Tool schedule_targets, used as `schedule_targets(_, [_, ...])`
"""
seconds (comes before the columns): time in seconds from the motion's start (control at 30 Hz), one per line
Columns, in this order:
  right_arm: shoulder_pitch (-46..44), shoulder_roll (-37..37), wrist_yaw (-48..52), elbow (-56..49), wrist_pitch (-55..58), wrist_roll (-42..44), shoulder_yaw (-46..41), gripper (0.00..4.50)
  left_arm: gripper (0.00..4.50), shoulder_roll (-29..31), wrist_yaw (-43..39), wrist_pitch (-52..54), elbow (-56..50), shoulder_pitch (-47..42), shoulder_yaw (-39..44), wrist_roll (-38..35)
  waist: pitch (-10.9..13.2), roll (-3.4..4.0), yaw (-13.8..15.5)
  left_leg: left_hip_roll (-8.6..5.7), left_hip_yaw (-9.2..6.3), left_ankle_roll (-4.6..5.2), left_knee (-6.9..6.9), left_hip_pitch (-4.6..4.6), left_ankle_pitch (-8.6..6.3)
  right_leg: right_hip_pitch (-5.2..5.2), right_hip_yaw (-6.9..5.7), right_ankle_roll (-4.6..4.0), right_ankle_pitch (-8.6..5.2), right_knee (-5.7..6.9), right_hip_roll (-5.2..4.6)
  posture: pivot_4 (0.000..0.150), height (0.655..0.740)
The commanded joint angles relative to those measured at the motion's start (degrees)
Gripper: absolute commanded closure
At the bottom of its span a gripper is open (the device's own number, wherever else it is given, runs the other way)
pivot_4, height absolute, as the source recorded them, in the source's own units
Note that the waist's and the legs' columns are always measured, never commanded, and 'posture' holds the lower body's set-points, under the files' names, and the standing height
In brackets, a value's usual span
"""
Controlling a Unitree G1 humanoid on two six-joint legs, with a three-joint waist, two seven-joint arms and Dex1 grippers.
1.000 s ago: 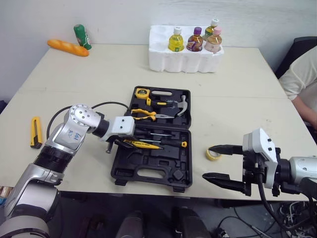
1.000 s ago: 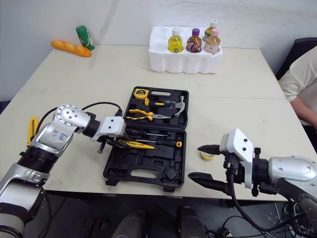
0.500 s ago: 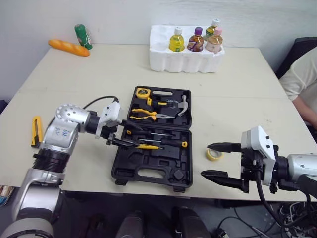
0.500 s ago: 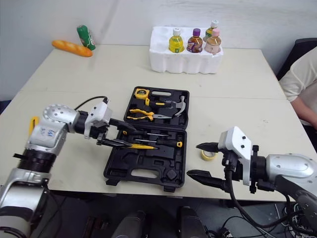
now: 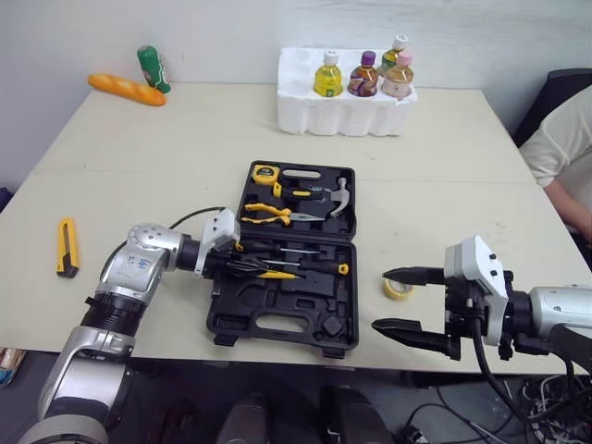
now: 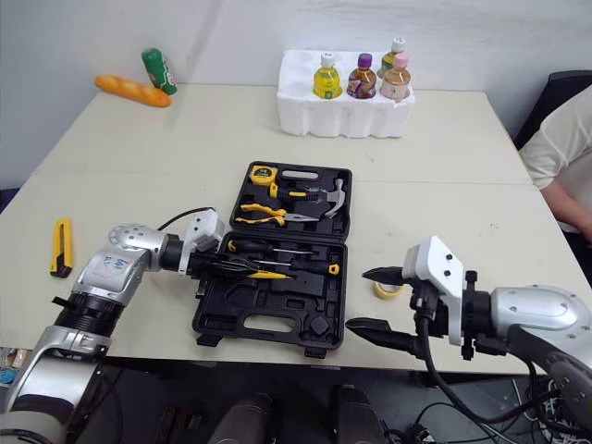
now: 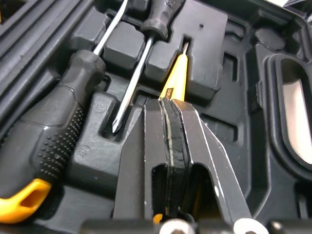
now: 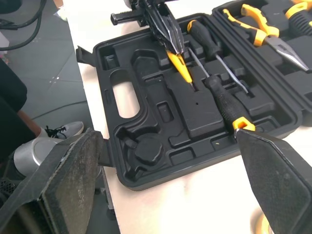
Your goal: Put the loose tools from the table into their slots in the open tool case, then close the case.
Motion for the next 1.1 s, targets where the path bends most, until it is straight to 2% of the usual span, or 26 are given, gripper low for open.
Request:
schedule_targets(0.03, [0.44, 0.05, -0.05, -0.76, -1.01, -0.38, -0.62, 0.0, 4.46, 1.89, 1.26, -3.07, 2.08, 2.86, -4.04, 6.26, -0.06, 0.03, -0.05, 0.0, 0.0, 0.0, -0.01, 0.06, 0.0, 0.04, 0.01, 0.0, 0.0, -0.01, 0.0, 0.15, 0.7367])
schedule_targets(0.2, [0.41, -0.16, 0.12, 0.3, -1.22, -1.38, -0.03, 0.0, 4.46, 2.17, 2.5, -5.26, 0.94, 5.53, -4.52, 7.11, -0.35, 0.22, -0.51, 0.02, 0.0, 0.0, -0.09, 0.34, 0.0, 0.29, 0.03, -0.01, -0.01, -0.05, -0.02, 0.15, 0.7367])
schedule_targets(0.3, [0.22, 0.68, -0.32, 2.69, -2.91, -4.5, 0.37, 0.0, 4.46, 1.35, 4.89, -3.75, 0.09, 5.79, -0.63, 3.75, -0.37, 0.24, -0.87, 0.05, -0.01, 0.03, -0.28, 0.98, -0.08, 0.92, 0.03, -0.06, -0.05, -0.23, -0.03, 0.15, 0.7367])
schedule_targets(0.4, [0.19, 1.81, -1.11, 8.15, -5.35, -8.11, -1.25, 0.0, 3.62, 1.1, 6.1, 1.05, -4.2, 8.15, 8.0, -4.79, -0.37, 0.23, -1.31, 0.06, -0.04, 0.05, -0.28, 1.01, -0.14, 0.95, 0.02, -0.06, -0.05, -0.21, -0.06, 0.15, 0.7367])
schedule_targets(0.5, [0.54, 1.82, -0.28, 16.88, -8.2, -11.2, -6.05, 0.0, 2.36, 2.55, 11.49, 7.13, -10.15, 14.52, 19.65, -11.88, -0.24, 0.13, -1.58, 0.07, -0.04, 0.02, -0.27, 0.91, -0.12, 0.77, 0.02, -0.06, -0.05, -0.12, -0.06, 0.15, 0.7367])
schedule_targets(0.67, [0.7, -0.48, 2.78, 32.9, -13.24, -16.37, -11.88, 0.0, 0.03, 4.13, 21.76, 14.43, -17.98, 30.94, 39.78, -17.98, -0.17, 0.23, -1.81, 0.12, 0.0, -0.04, -0.36, 0.88, -0.13, 0.7, 0.02, -0.09, -0.06, -0.16, -0.04, 0.15, 0.7367])
schedule_targets(0.8, [0.82, -2.94, 7.27, 44.1, -18.61, -21.32, -12.23, 0.0, 0.03, 3.25, 26.51, 14.37, -17.74, 43.87, 54.69, -19.68, -0.14, 0.26, -1.58, 0.12, 0.02, -0.03, -0.39, 0.92, -0.14, 0.74, 0.03, -0.12, -0.08, -0.23, -0.06, 0.15, 0.7367])
schedule_targets(0.93, [-1.27, -4.27, 9.39, 53.39, -22.29, -24.2, -12.32, 0.0, 0.03, 0.79, 33.14, 13.52, -15.4, 50.44, 65.72, -20.91, -0.14, 0.25, -1.31, 0.12, 0.01, -0.06, -0.46, 0.95, -0.17, 0.77, 0.02, -0.19, -0.12, -0.28, -0.08, 0.15, 0.7367])
schedule_targets(1.1, [-5.1, -4.35, 10.84, 60.52, -25.11, -26.52, -10.97, 0.0, 0.03, -3.48, 39.29, 14.45, -17.58, 54.22, 70.66, -22.91, -0.14, 0.34, -1.26, 0.12, 0.01, -0.06, -0.64, 0.96, -0.19, 0.77, 0.0, -0.22, -0.14, -0.42, -0.14, 0.15, 0.7367])
